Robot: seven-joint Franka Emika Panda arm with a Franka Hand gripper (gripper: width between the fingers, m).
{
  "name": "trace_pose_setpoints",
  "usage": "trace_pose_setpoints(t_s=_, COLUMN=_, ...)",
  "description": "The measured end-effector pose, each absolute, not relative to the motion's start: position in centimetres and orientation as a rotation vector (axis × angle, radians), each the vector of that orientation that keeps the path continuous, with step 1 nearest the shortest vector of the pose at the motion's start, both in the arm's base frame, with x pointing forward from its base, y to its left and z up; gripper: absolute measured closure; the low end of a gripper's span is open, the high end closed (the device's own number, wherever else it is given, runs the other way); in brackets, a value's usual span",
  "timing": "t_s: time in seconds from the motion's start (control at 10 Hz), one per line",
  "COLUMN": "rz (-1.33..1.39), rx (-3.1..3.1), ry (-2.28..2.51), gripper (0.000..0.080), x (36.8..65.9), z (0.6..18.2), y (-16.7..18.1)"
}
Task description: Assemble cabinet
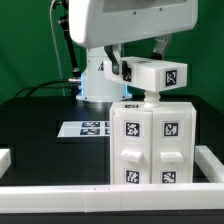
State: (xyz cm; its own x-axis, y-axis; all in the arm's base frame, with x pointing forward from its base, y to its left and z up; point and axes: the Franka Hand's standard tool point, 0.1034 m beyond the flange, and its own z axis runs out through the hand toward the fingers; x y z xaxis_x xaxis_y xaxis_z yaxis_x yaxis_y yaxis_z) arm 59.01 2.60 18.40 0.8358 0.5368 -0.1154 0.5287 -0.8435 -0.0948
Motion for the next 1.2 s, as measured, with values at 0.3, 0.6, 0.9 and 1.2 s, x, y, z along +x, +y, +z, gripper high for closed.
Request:
trace_pose_setpoints(t_s=0.3, rz=0.219, rx=-2.952, ry=-0.858, gripper=0.0239, x=58.9, z=18.2, y=2.7)
trace_pose_setpoints(t_s=0.6, rz=0.218, rx=-2.945, ry=-0.868, gripper=0.0239, x=59.7, z=17.7, y=3.5)
trace_pose_setpoints(t_s=0.9, rz=0.215, rx=-2.945, ry=-0.872, gripper=0.0239, x=59.9, z=17.6, y=3.7)
trace_pose_setpoints(t_s=1.2, rz=0.218, rx=-2.946, ry=-0.866, gripper=0.0239, x=59.9, z=17.0, y=4.8)
